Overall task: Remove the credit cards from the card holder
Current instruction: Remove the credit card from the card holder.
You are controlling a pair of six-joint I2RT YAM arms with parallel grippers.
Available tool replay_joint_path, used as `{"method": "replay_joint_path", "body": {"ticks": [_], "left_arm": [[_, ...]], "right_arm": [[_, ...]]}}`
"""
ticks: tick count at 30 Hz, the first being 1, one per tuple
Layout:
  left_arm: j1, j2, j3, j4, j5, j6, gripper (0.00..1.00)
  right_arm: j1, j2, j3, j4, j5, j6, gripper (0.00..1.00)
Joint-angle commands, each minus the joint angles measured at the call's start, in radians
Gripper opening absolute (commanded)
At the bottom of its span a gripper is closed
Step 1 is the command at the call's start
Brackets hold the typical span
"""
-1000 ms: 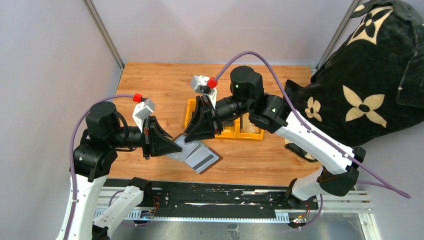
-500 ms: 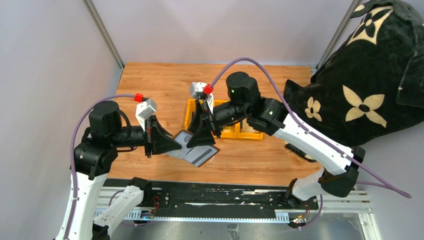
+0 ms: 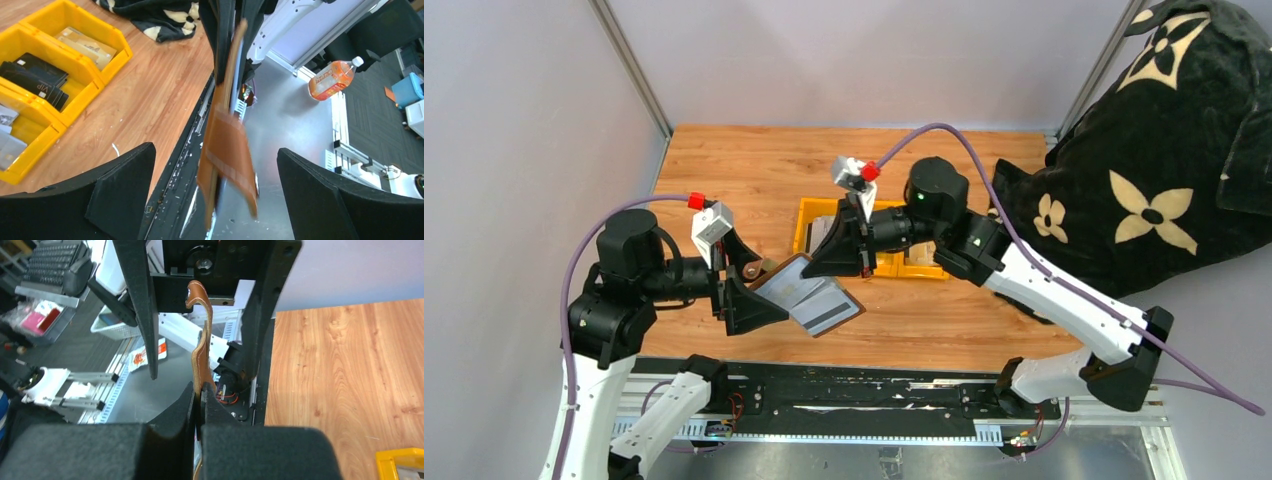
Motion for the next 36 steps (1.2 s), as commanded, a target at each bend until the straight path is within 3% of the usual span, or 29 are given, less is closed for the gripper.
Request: {"method": "replay_joint_path", "body": {"ticks": [1,7,13,17,21,27,30,32,34,36], "left_arm": [[0.000,-0.030,-0.034,0.005,-0.034,-0.031,0.95],[0.000,-0.059,-0.066,0.127,-0.046,-0.131,0.78],[0.000,-0.078,-0.075,0.273,-0.076,-0.235,0.43],[0.000,-0.058,-0.076,0.298,-0.056,-0.276,0.37],[0.000,-0.053,-0.113,0.374,-0.031,-0.350,0.23],[0.000,-0.035,-0.173,0.507,0.040,-0.489,0.24],[0.001,-0.028,-0.181,0.535,0.049,-0.512,0.13],[0.000,-0.027,-0.180,0.537,0.038,-0.507,0.02],[0.002,-0.025,-0.176,0.513,0.024,-0.481,0.00],[0.004,-0.021,-0.161,0.452,-0.015,-0.423,0.00]], "right_arm": [[-0.030,-0.113,-0.165,0.384,0.073,0.228,0.00],[-0.030,-0.146,-0.285,0.533,0.140,0.360,0.00],[-0.027,-0.150,-0.323,0.536,0.115,0.387,0.00],[-0.018,-0.147,-0.320,0.526,0.109,0.387,0.00],[-0.005,-0.133,-0.307,0.527,0.101,0.385,0.00],[-0.001,-0.104,-0.287,0.536,0.064,0.391,0.00],[-0.001,-0.093,-0.281,0.519,0.061,0.379,0.01],[-0.004,-0.092,-0.270,0.481,0.070,0.358,0.14],[-0.019,-0.103,-0.257,0.418,0.103,0.332,0.33],[-0.038,-0.129,-0.246,0.353,0.168,0.311,0.44]]}}
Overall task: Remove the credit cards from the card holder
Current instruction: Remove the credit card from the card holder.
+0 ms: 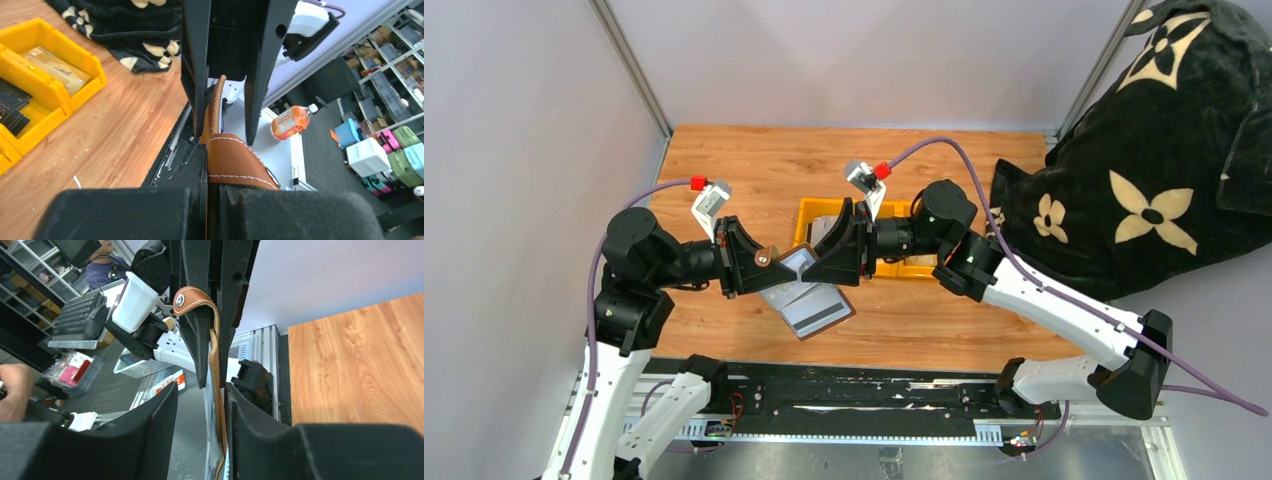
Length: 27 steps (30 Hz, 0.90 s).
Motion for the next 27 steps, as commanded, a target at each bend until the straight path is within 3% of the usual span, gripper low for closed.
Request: {"method": "replay_joint_path", "body": {"ticks": [1,5,9,14,20,27], "left_arm": [[0.006,0.014,0.034,-0.072,-0.071,0.082,0.00],[0.033,0.022,0.056,-0.133,-0.207,0.162,0.00],[0.088,0.026,0.056,-0.114,-0.346,0.150,0.00],[0.143,0.058,0.035,-0.031,-0.326,0.039,0.00],[0.169,0.066,0.004,0.104,-0.241,-0.118,0.00],[0.178,0.053,-0.023,0.195,-0.198,-0.252,0.00]], "right_arm": [[-0.039,-0.054,0.057,-0.118,0.111,-0.056,0.50],[-0.059,-0.146,0.034,-0.177,0.336,-0.059,0.55],[-0.059,-0.171,0.020,-0.182,0.336,-0.013,0.54],[-0.039,-0.096,-0.026,-0.021,0.188,0.149,0.50],[-0.022,-0.013,-0.088,0.183,0.146,0.283,0.47],[-0.023,0.067,-0.119,0.301,0.147,0.362,0.45]]}}
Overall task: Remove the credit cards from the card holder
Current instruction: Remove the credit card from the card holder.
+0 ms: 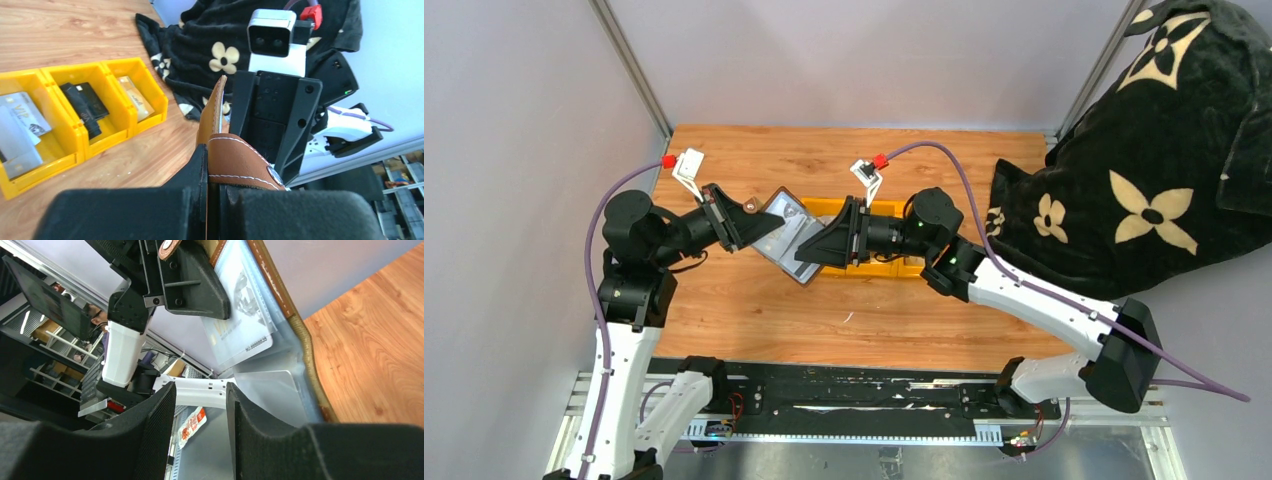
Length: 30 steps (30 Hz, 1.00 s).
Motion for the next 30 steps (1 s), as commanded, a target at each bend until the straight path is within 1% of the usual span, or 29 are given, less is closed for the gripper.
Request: {"method": "replay_joint_path", "body": {"ticks": [1,4,9,13,17,19,23,25,26,27,28,30], "left_arm": [[0.011,-0.014,-0.016,0.118,0.051,-0.120,0.00],[0.012,-0.018,-0.023,0.151,0.066,-0.172,0.00],[0.013,-0.029,-0.031,0.183,0.086,-0.216,0.00],[0.013,-0.035,-0.039,0.202,0.097,-0.245,0.00],[0.014,-0.044,-0.050,0.212,0.105,-0.252,0.00],[0.016,-0.048,-0.053,0.211,0.108,-0.255,0.00],[0.021,-0.051,-0.059,0.220,0.110,-0.267,0.02],[0.025,-0.047,-0.055,0.227,0.114,-0.276,0.06],[0.027,-0.044,-0.053,0.232,0.117,-0.282,0.13],[0.028,-0.041,-0.053,0.240,0.121,-0.295,0.17],[0.029,-0.038,-0.051,0.254,0.124,-0.310,0.19],[0.030,-0.037,-0.051,0.265,0.123,-0.322,0.18]], "right_arm": [[0.011,0.031,-0.011,0.154,-0.026,0.079,0.45],[0.009,0.064,-0.013,0.194,-0.022,0.110,0.44],[0.008,0.091,-0.015,0.276,-0.006,0.161,0.42],[0.003,0.122,-0.026,0.413,0.002,0.250,0.37],[-0.002,0.162,-0.036,0.601,-0.004,0.369,0.26],[-0.002,0.165,-0.044,0.651,-0.008,0.392,0.20],[-0.002,0.129,-0.074,0.645,-0.007,0.369,0.07],[-0.001,0.111,-0.092,0.638,-0.006,0.358,0.00],[-0.002,0.102,-0.101,0.636,-0.004,0.355,0.00],[-0.001,0.096,-0.109,0.633,-0.005,0.352,0.00],[-0.001,0.090,-0.120,0.631,-0.005,0.347,0.00],[-0.001,0.079,-0.129,0.624,-0.002,0.338,0.00]]}}
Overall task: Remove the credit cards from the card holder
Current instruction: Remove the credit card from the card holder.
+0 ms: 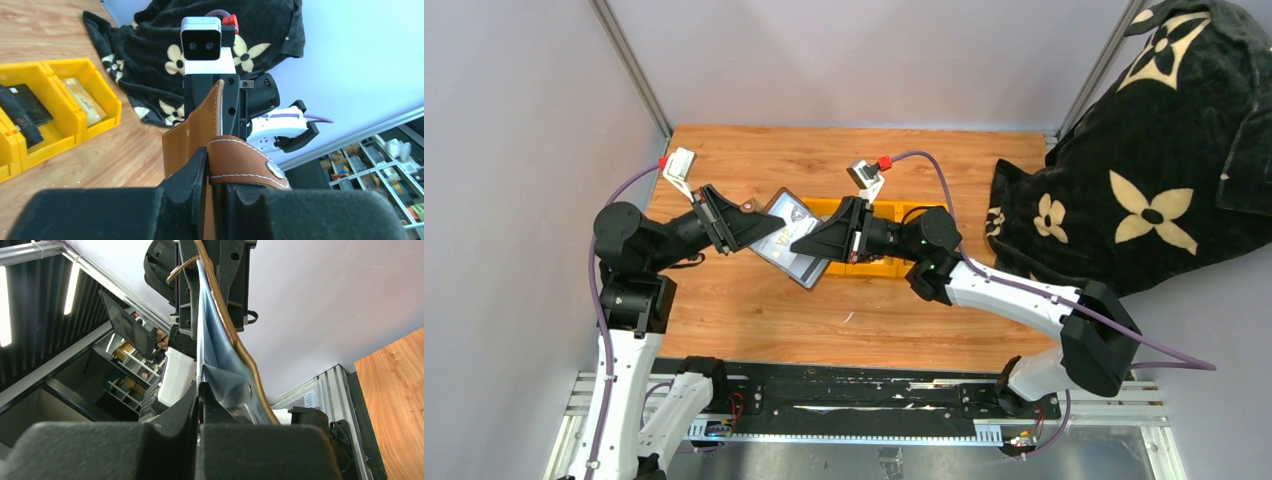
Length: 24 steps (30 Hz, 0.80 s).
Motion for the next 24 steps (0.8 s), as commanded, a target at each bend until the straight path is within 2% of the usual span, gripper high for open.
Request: {"method": "replay_joint_path", "body": {"ticks": [1,8,13,14,17,19,21,24], "left_arm": [[0.011,0.000,-0.002,0.066,0.025,-0.048,0.16],[0.019,0.002,0.015,0.090,0.037,-0.060,0.00],[0.023,0.004,0.029,0.093,0.037,-0.059,0.00],[0.023,0.006,0.030,0.095,0.037,-0.060,0.00],[0.024,0.006,0.025,0.096,0.037,-0.065,0.00],[0.024,0.004,0.020,0.096,0.038,-0.066,0.00],[0.023,0.004,0.021,0.097,0.043,-0.066,0.00],[0.024,0.000,0.025,0.097,0.047,-0.065,0.00]], "right_arm": [[-0.002,-0.051,-0.026,0.057,0.005,-0.018,0.00],[-0.001,-0.067,-0.034,0.048,-0.012,-0.029,0.00],[-0.002,-0.095,-0.059,0.035,-0.011,-0.046,0.01],[-0.002,-0.099,-0.060,0.035,-0.011,-0.047,0.04],[-0.002,-0.097,-0.046,0.035,-0.006,-0.044,0.24],[-0.002,-0.090,-0.031,0.042,-0.001,-0.039,0.29],[-0.001,-0.077,-0.013,0.049,0.001,-0.029,0.28],[-0.002,-0.059,0.002,0.075,-0.003,-0.006,0.13]]}}
